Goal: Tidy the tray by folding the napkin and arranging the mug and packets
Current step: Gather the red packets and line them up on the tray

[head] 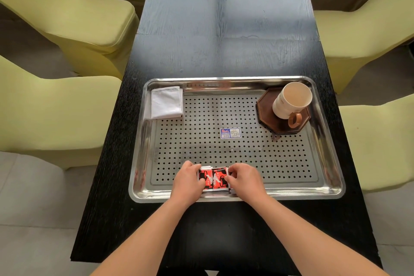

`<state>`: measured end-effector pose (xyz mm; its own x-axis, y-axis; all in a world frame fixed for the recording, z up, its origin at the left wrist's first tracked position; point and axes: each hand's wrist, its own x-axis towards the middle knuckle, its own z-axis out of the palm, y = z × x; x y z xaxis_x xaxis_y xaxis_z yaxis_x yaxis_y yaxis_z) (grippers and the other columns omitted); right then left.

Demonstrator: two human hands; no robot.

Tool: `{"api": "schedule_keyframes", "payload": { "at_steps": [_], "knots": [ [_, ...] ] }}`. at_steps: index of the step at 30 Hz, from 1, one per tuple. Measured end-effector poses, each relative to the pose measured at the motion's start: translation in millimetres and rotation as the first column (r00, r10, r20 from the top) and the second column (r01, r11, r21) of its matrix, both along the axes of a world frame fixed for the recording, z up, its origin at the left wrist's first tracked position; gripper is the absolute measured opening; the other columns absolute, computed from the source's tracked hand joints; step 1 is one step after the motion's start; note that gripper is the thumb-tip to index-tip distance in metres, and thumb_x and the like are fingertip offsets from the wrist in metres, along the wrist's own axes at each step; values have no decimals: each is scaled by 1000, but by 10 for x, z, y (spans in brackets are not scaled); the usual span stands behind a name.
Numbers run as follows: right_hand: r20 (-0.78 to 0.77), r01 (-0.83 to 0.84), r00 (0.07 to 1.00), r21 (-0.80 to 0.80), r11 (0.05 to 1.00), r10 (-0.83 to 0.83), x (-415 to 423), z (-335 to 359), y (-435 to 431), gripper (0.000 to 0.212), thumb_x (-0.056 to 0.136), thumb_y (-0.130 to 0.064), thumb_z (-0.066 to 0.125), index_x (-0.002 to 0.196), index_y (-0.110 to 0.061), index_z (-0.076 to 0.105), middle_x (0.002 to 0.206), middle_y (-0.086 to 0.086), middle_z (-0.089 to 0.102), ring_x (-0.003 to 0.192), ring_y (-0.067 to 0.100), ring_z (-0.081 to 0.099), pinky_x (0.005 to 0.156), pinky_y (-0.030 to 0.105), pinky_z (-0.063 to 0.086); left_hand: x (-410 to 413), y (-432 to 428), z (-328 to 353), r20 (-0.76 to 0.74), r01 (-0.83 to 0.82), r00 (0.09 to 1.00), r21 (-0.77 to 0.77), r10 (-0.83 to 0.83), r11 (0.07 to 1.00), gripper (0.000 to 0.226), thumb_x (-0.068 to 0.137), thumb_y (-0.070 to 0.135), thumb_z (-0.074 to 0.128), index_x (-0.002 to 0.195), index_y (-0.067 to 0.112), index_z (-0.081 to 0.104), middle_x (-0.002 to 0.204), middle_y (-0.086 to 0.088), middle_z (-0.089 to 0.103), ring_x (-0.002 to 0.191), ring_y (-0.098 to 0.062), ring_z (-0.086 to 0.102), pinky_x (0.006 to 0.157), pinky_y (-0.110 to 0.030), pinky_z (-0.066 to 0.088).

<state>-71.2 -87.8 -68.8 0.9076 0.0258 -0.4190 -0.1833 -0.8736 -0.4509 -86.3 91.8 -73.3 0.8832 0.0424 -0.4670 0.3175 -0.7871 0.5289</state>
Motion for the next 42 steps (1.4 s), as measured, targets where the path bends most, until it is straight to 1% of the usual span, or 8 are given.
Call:
{"api": "schedule_keyframes", "payload": {
  "at_steps": [3,5,8,12,18,29,36,42],
  "knots": [
    [-11,-12,1000,9,1000,12,-5,3,-15,18,91,-30,68,102,-18,76,94,-3,72,88,13,66,74,27,52,11,11,-3,1,6,1000,-4,-6,1000,40,92,18,63,130,10,58,112,1,51,101,-14,54,88,-33,53],
    [-5,-2,1000,22,1000,2,-18,23,-36,22,92,-30,67,108,-17,75,96,-3,72,84,9,65,71,22,50,11,24,-6,0,0,1000,-15,0,1000,47,92,19,64,137,12,54,117,0,51,103,-14,54,89,-30,52],
    [42,63,997,-5,998,-62,-21,52,-141,26,93,-28,65,115,-15,71,106,1,71,95,15,64,82,31,53,2,48,-2,5,-32,999,-34,33,999,55,91,19,64,143,15,48,123,-2,51,108,-15,55,93,-30,50],
    [37,59,998,-95,994,-56,-11,61,-293,20,96,-26,58,108,-16,70,98,-2,60,86,14,58,77,31,51,-23,42,-3,23,-63,998,-38,64,997,52,91,17,63,140,14,50,121,-1,50,104,-15,55,93,-32,50],
    [11,10,1000,-82,997,-9,23,40,-233,21,98,-23,54,108,-13,69,97,-1,54,85,14,54,74,25,44,-35,-43,16,29,-68,997,-69,70,995,58,91,13,62,146,12,44,130,-1,49,109,-17,57,96,-36,52],
    [-13,24,1000,-47,999,-25,-56,75,-328,25,94,-25,63,118,-18,64,98,-3,68,92,15,62,79,31,50,-127,-8,0,1,-90,996,-77,91,993,58,90,18,62,145,18,45,124,-1,50,107,-15,56,97,-35,51],
    [3,17,1000,-39,999,-17,-82,90,-321,27,94,-26,64,120,-19,62,94,-5,69,89,14,64,81,35,55,-143,-1,2,5,-104,995,-76,105,992,57,89,17,63,144,19,45,123,-1,52,108,-14,56,96,-34,52],
    [-8,13,1000,-33,999,-13,-94,102,-320,28,96,-22,60,123,-19,61,106,-3,70,96,14,63,85,35,55,-136,2,17,-3,-107,994,-73,107,992,57,90,17,64,143,21,45,123,-1,54,107,-13,56,94,-34,53]
  ]
}}
